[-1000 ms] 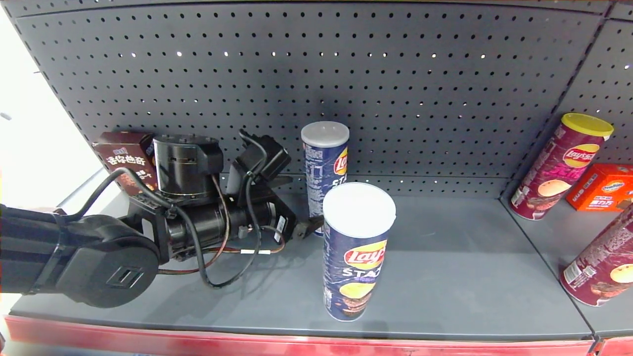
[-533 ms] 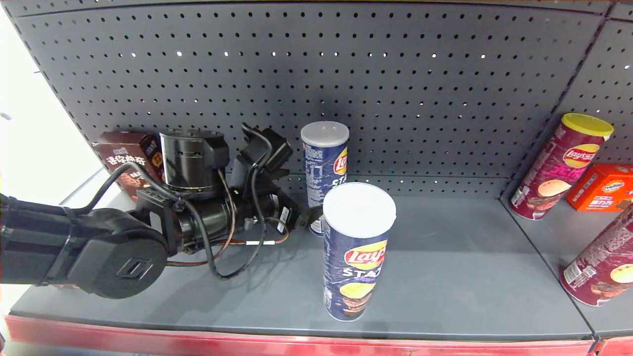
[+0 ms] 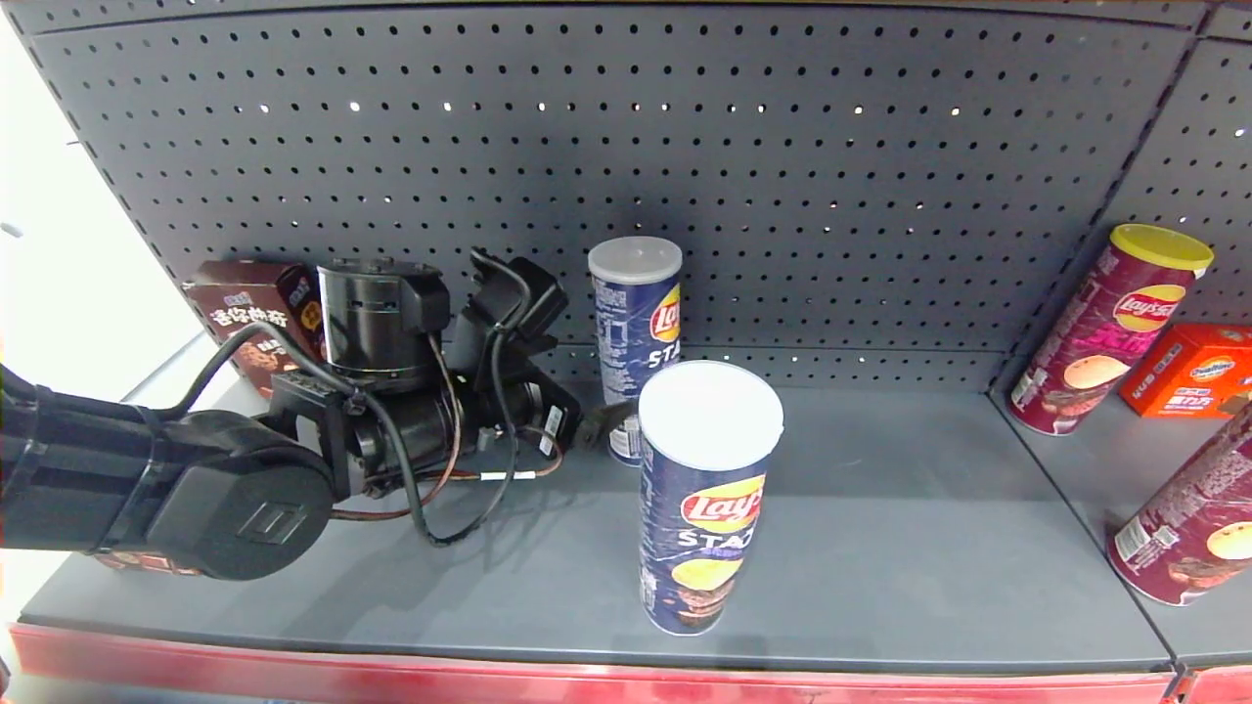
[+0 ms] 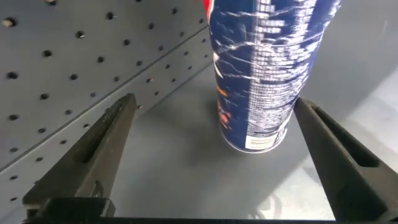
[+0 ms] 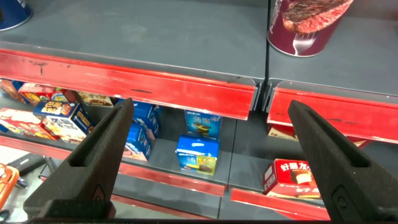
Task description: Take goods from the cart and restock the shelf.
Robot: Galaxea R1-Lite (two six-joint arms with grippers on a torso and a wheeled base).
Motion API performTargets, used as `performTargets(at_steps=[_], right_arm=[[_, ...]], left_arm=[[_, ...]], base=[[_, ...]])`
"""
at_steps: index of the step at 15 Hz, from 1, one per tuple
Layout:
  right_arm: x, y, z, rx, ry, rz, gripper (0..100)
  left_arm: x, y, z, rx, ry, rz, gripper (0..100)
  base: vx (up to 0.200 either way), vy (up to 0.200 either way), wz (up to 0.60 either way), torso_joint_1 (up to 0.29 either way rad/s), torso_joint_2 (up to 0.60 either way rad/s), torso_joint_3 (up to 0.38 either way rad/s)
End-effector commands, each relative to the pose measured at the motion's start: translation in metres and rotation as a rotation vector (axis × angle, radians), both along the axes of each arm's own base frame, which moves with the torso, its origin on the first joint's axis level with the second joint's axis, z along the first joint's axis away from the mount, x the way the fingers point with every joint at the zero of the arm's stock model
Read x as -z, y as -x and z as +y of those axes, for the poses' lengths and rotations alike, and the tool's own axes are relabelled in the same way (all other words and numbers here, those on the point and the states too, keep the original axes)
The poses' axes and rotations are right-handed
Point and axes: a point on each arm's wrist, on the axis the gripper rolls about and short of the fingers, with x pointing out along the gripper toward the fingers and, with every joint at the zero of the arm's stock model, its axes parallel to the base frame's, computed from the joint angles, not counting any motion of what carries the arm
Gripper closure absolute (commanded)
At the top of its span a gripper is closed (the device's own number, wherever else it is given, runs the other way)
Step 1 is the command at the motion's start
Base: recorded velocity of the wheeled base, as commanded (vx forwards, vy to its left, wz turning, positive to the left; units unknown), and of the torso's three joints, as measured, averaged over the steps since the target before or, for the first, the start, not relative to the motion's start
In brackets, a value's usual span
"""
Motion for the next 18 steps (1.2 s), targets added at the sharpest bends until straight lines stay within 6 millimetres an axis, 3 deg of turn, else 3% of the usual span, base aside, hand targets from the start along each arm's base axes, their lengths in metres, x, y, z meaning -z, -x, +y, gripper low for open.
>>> performTargets(at_steps=[1, 18], right_arm=[[0.000, 0.000, 0.000, -0.001, 0.001, 0.001, 0], [0.000, 0.000, 0.000, 0.000, 0.001, 0.000, 0]], left_arm=[[0.000, -0.001, 0.002, -0.011, -0.001, 0.000, 0], [-0.001, -0.011, 0.023, -0.128, -0.007, -0.008, 0]], base=[[0.000, 0.000, 0.00, 0.000, 0.00, 0.000], [0.000, 0.000, 0.00, 0.000, 0.00, 0.000]])
